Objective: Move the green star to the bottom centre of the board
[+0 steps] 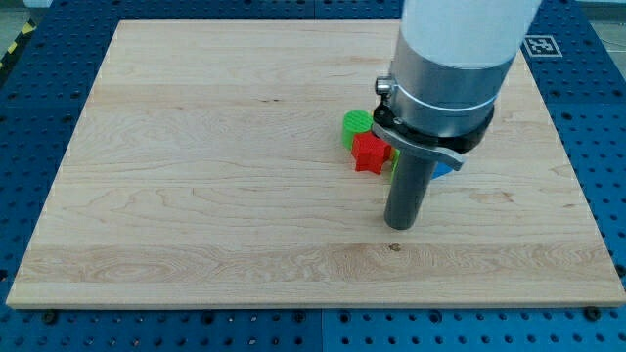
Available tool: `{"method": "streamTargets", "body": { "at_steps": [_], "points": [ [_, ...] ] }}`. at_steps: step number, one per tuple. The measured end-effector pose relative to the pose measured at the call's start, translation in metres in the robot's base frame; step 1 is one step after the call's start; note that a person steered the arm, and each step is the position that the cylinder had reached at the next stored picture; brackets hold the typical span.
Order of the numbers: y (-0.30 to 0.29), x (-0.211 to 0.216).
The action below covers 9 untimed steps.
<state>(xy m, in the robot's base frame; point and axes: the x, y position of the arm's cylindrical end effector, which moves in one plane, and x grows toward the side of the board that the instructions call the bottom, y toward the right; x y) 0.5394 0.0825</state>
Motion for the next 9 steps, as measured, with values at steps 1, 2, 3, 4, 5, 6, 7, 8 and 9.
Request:
{"method": "streamTargets", "body": {
  "at_steps": [1,2,3,4,5,6,7,8,9],
  "points": [
    [0.017,-0.001],
    [0.039,-0.004],
    [0.063,-0.017],
    [0.075,-0.017],
    [0.070,-0.043],
    [0.063,-0.069],
    [0.047,-0.083],
    [0.020,-0.087],
    [0.019,-0.069]
  ]
}}
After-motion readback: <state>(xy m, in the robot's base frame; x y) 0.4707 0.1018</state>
